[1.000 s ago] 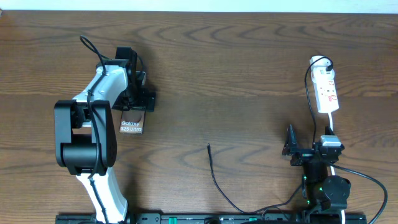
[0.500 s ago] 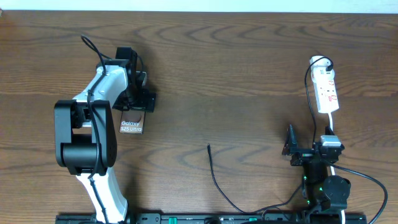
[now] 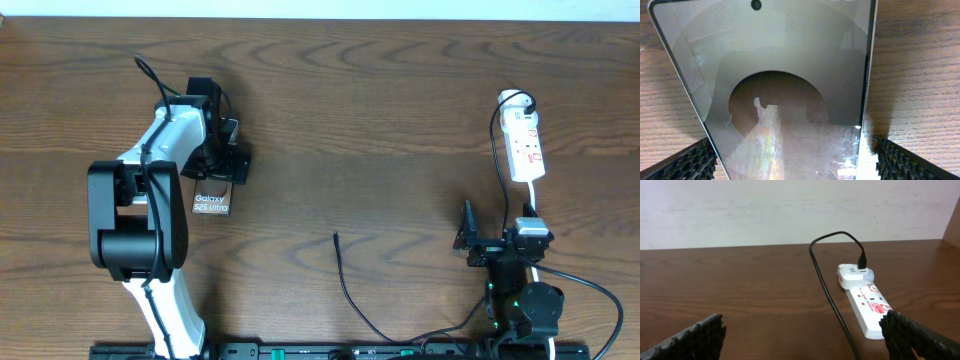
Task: Plug charger to phone and switch on socket
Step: 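Lower the left gripper around the Galaxy box edges, then close the left gripper on the Galaxy box and grip it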
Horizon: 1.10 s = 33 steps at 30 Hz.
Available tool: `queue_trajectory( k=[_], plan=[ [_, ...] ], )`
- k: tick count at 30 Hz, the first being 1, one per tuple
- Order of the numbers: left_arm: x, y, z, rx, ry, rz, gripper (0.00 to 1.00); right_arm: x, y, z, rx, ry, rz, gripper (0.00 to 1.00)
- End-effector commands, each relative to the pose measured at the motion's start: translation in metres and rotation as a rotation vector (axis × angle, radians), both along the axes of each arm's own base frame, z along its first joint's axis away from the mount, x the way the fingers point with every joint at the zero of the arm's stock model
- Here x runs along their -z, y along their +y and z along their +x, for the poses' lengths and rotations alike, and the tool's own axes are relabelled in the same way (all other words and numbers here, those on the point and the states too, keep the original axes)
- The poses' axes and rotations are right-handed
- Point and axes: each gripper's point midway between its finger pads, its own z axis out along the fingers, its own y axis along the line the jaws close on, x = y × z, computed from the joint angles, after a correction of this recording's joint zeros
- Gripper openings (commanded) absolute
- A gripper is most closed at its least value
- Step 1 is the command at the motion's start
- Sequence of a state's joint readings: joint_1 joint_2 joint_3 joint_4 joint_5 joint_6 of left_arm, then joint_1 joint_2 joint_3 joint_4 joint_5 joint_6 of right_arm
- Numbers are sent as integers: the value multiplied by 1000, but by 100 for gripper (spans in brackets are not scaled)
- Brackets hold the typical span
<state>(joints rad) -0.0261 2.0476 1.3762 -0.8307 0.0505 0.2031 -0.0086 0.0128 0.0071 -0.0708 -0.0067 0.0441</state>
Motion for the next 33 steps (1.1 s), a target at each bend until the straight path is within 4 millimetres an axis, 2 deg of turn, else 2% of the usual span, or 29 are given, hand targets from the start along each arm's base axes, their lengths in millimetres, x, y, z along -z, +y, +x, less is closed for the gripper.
queue_trajectory(
  k=[1, 8, 13, 24, 33],
  plan=[
    [8, 10, -8, -1, 33, 14, 98, 1, 2, 0, -6, 3, -9, 99],
    [8, 26, -12, -38, 47, 11, 98, 1, 2, 0, -6, 4, -9, 99],
    [7, 14, -13, -40, 50, -56, 98, 1, 2, 0, -6, 4, -9, 99],
    [7, 14, -13, 24, 49, -58, 98, 2, 2, 0, -6, 5, -8, 99],
    [7, 11, -5, 25, 17, -76, 98, 2, 2, 0, -6, 5, -9, 99]
  ],
)
